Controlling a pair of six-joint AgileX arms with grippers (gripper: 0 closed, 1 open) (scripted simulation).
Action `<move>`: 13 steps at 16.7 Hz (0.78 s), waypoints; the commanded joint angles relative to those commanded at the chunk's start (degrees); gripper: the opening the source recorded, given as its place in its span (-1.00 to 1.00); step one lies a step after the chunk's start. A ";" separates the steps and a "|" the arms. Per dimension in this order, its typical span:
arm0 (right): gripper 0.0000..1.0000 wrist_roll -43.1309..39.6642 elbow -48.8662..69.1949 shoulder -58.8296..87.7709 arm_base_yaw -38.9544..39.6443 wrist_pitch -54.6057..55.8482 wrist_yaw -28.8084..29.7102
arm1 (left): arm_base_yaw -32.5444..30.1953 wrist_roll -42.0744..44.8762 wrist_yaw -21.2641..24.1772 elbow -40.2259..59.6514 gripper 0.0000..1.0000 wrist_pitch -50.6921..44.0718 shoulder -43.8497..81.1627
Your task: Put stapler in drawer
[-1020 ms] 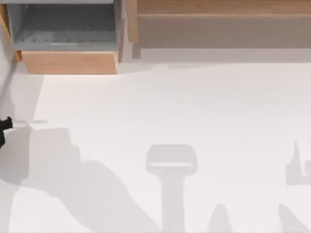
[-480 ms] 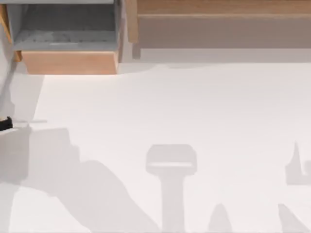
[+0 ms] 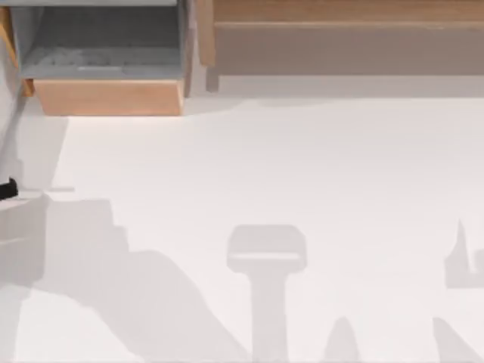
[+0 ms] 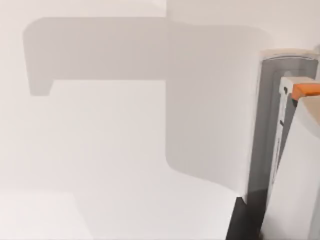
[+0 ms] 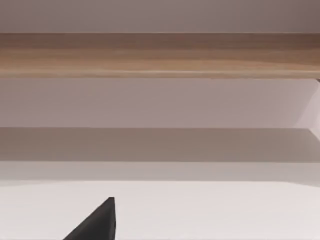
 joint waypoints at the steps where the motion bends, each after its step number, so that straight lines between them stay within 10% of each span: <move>1: 1.00 0.00 0.00 0.00 0.00 0.00 0.00 | -0.01 -0.01 0.00 0.62 -1.00 -1.23 -0.54; 13: 1.00 0.00 0.00 0.00 0.00 0.00 0.00 | 4.28 1.12 -1.70 8.24 -1.00 -8.39 -5.97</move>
